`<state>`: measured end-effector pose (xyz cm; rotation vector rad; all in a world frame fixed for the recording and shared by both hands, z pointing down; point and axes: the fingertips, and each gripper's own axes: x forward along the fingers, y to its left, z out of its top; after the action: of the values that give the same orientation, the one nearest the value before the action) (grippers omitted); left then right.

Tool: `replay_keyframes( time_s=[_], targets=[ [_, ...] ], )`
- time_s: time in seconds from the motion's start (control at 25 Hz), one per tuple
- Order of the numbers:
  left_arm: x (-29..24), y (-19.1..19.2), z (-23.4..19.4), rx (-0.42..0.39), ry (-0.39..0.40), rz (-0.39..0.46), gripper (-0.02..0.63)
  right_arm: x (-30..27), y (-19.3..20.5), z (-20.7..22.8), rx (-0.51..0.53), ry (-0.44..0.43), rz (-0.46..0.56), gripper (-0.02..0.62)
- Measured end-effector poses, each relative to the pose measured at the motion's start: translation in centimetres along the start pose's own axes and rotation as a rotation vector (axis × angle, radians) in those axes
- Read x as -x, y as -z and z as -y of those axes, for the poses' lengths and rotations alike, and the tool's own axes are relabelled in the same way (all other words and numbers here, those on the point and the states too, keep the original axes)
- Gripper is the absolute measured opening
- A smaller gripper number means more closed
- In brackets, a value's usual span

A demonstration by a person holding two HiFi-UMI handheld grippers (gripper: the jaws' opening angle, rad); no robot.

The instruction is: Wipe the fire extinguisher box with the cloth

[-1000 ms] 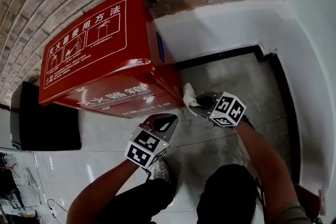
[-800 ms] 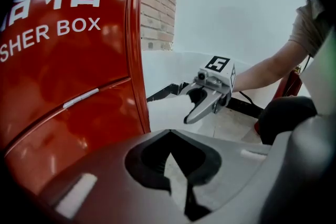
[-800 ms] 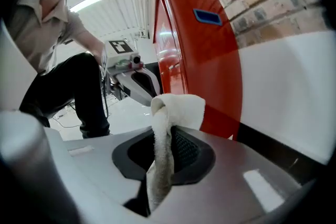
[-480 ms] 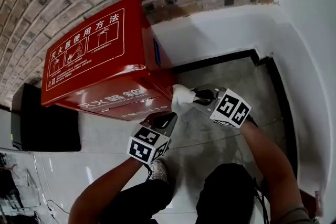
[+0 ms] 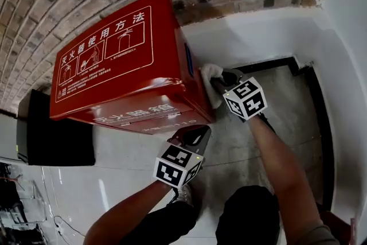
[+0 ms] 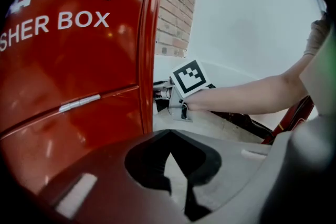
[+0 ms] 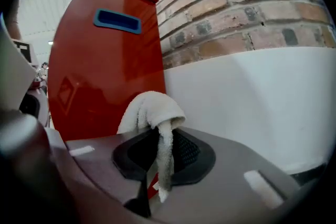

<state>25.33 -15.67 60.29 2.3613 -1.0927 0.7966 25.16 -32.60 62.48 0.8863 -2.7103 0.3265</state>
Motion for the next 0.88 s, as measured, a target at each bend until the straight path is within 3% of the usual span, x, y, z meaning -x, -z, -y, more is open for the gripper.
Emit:
replay_keyframes(
  time_s=[0.24, 0.48, 0.68, 0.88],
  targets=[
    [1.3, 0.3, -1.4, -0.006, -0.025, 0.001, 0.000, -3.4, -1.7, 3.4, -0.008, 0.102, -0.008, 0.067],
    [2.4, 0.5, -2.0, -0.004, -0.046, -0.003, 0.000, -2.3, -7.2, 3.5, 0.063, 0.149, 0.138, 0.067],
    [3.4, -0.4, -2.0, -0.053, -0.057, 0.019, 0.000, -0.4, -9.0, 1.8, 0.063, 0.053, 0.168, 0.066],
    [4.4, -2.0, -3.3, -0.068, -0.112, 0.052, 0.000, 3.7, -9.4, -1.3, 0.145, -0.088, 0.160, 0.066]
  ],
)
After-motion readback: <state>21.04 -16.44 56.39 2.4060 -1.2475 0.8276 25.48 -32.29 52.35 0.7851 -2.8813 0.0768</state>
